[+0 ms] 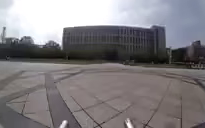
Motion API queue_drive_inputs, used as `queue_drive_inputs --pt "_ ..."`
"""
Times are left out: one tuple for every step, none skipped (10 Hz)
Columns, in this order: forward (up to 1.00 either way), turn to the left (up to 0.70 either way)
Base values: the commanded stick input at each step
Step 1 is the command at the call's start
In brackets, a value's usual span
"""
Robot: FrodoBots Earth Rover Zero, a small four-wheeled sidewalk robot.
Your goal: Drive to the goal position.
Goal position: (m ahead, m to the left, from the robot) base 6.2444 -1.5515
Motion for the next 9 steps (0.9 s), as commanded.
queue_drive_inputs --pt "1.00 0.00" --pt "1.00 0.00" --pt "1.00 -0.03" --pt "1.00 -0.12" --pt "1.00 -0.26" --pt "1.00 -0.39" --pt "1.00 -0.38" --pt "1.00 -0.24" --pt "1.00 -0.10"
